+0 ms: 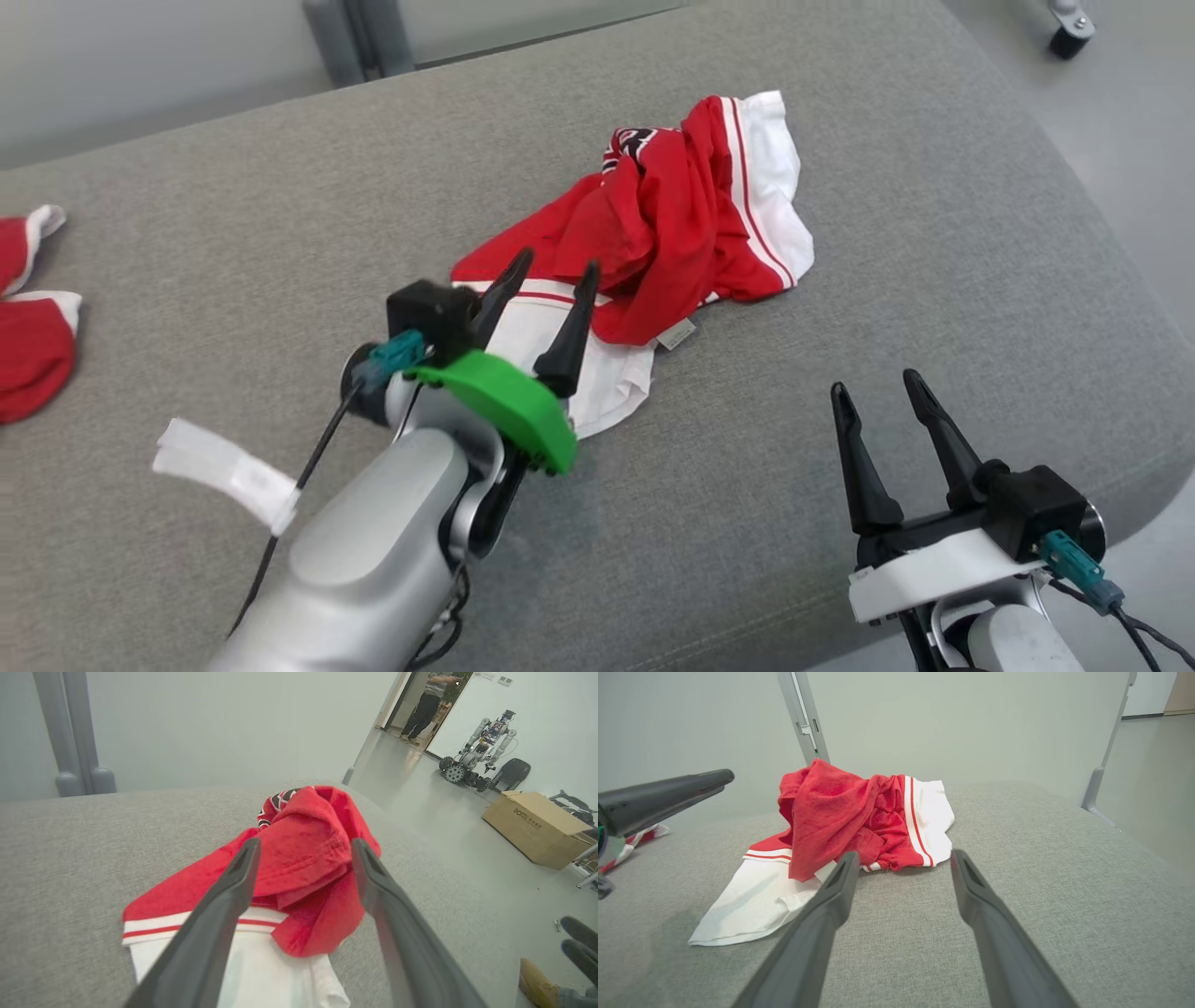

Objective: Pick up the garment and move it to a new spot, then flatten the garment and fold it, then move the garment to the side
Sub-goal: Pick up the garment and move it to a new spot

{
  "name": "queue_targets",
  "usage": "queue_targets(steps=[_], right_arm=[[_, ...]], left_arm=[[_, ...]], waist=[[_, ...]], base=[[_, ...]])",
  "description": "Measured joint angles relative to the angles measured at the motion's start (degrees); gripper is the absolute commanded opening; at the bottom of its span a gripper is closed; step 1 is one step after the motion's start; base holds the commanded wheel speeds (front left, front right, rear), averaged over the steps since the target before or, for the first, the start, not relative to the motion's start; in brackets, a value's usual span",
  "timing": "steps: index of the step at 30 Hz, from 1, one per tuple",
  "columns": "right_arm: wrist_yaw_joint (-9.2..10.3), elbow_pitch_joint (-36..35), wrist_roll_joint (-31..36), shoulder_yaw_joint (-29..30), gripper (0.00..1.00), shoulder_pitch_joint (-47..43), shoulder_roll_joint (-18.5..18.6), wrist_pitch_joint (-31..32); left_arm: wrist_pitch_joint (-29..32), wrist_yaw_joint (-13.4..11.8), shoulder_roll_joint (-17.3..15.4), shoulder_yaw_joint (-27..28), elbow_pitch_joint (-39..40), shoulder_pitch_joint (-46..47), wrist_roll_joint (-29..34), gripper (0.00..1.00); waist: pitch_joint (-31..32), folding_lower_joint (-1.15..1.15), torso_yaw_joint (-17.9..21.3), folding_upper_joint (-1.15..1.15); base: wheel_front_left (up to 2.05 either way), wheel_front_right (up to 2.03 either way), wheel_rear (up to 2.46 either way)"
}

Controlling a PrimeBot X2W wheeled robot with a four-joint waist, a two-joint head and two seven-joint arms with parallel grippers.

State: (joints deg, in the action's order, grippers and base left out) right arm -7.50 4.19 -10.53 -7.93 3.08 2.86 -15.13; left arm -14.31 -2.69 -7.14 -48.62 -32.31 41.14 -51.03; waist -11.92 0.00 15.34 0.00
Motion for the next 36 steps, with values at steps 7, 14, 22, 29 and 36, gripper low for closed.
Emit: queue_targets(steps=[7, 14, 22, 29, 36], right_arm=[[-0.01, -1.57, 3.66, 1.97, 1.0, -2.86, -0.02, 0.0], [-0.01, -1.41, 5.59, 2.8, 1.0, -5.19, 0.52, 0.0], [-0.01, -0.43, 6.13, 3.58, 1.0, -6.09, 2.4, 0.0], [-0.01, 2.12, 6.15, 5.12, 1.0, -7.5, 3.76, 0.0], [-0.01, 3.69, 6.01, 6.64, 1.0, -7.66, 4.55, 0.0]], left_arm=[[-0.74, -2.79, -6.43, 4.43, 10.25, -12.58, 6.81, 1.0], [-0.75, -3.54, -8.95, 13.54, 16.69, -26.39, 14.44, 1.0], [-0.82, -2.41, -7.6, 25.46, 19.5, -37.17, 21.3, 1.0], [-0.82, 0.07, -5.76, 33.73, 20.85, -43.03, 27.04, 1.0], [-0.82, 3.6, -4.31, 40.68, 21.62, -46.82, 30.86, 1.0]], waist=[[3.02, 0.0, -4.72, 0.0], [6.51, 0.0, -9.9, 0.0], [9.94, 0.0, -14.47, 0.0], [12.13, 0.0, -15.87, 0.0], [12.89, 0.0, -15.77, 0.0]], base=[[0.0, 0.0, 0.0], [0.0, 0.0, 0.0], [0.0, 0.0, 0.0], [0.0, 0.0, 0.0], [0.0, 0.0, 0.0]])
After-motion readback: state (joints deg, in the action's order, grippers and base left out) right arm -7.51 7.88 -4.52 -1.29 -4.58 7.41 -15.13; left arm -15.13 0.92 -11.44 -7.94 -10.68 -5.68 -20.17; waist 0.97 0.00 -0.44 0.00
